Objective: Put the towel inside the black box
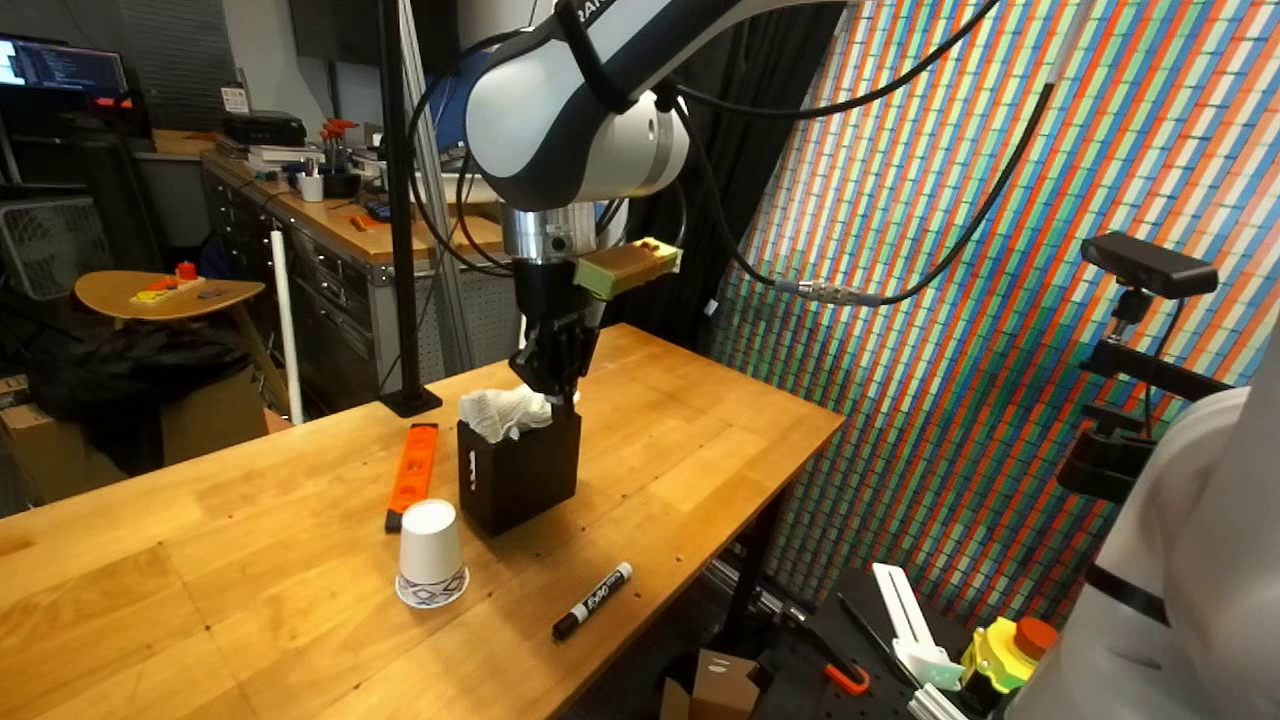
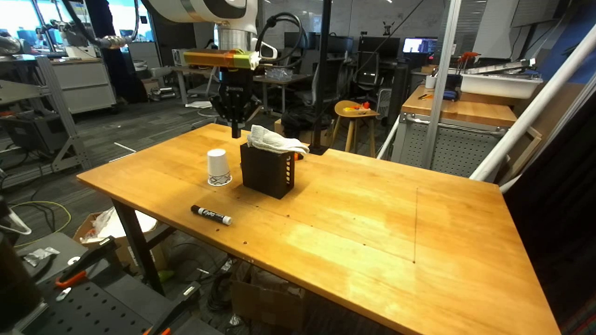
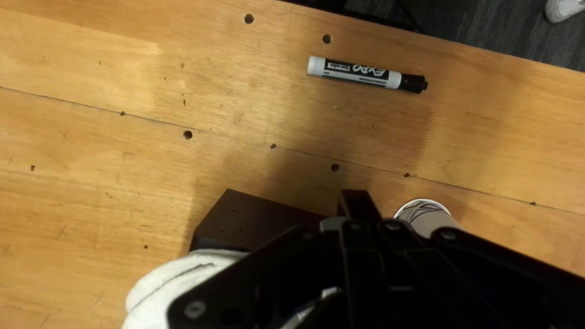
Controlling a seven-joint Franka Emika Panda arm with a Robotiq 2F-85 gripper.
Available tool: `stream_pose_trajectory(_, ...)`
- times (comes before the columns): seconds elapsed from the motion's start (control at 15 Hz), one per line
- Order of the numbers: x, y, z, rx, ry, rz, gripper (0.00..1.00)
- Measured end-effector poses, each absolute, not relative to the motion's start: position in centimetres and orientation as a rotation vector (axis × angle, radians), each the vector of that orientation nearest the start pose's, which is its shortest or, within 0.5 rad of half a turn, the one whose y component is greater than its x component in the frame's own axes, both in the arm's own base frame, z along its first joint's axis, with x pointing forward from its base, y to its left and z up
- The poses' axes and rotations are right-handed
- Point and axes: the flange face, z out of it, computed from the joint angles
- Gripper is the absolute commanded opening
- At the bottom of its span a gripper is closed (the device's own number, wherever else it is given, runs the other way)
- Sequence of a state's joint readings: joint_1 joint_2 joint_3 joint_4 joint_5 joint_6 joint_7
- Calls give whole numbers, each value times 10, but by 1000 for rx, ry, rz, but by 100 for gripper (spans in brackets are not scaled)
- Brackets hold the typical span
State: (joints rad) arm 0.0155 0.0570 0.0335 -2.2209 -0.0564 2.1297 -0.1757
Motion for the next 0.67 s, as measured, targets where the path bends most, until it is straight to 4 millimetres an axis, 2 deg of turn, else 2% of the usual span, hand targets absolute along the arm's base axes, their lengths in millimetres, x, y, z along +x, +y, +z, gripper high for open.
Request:
stream_pose_trajectory(0.27, 520, 34, 333, -3134, -442, 249, 0)
stream_pose_trajectory(0.67, 535, 36, 321, -3130, -446, 253, 0)
